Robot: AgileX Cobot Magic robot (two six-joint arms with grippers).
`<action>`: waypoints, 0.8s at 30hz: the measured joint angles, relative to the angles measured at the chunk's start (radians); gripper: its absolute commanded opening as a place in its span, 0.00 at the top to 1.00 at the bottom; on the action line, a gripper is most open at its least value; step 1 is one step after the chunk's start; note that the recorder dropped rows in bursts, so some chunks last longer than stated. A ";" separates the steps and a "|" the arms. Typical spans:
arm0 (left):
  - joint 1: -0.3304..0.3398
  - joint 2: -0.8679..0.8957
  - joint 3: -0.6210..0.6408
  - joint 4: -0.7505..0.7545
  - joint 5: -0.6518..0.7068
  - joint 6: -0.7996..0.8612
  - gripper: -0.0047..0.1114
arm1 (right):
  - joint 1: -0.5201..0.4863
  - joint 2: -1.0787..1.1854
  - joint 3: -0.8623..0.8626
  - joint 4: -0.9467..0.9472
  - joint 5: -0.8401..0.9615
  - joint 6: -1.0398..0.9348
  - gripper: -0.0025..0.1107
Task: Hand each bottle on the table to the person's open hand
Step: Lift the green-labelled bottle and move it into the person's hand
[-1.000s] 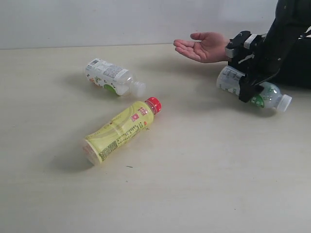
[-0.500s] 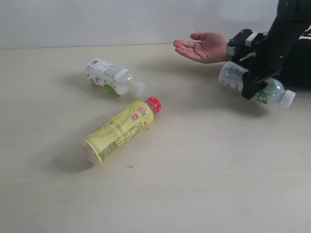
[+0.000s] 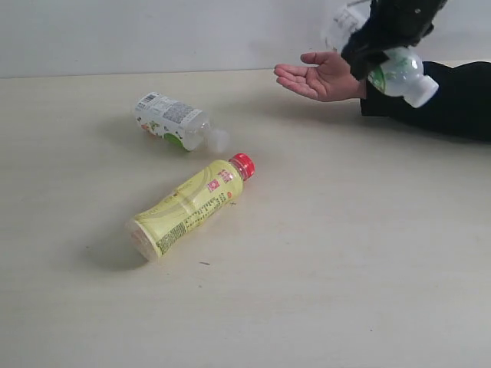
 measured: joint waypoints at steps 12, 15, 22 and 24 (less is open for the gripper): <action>0.000 0.000 0.000 0.000 0.000 0.000 0.94 | 0.069 0.145 -0.390 -0.064 0.092 0.255 0.98; 0.000 0.000 0.000 0.000 0.000 0.000 0.94 | 0.070 0.216 -0.434 -0.064 0.097 0.261 0.98; 0.000 0.000 0.000 0.000 0.000 0.000 0.94 | 0.070 0.365 -0.484 -0.068 0.043 0.283 0.98; 0.000 0.000 0.000 0.000 0.000 0.000 0.94 | 0.070 0.395 -0.492 -0.068 0.030 0.283 0.98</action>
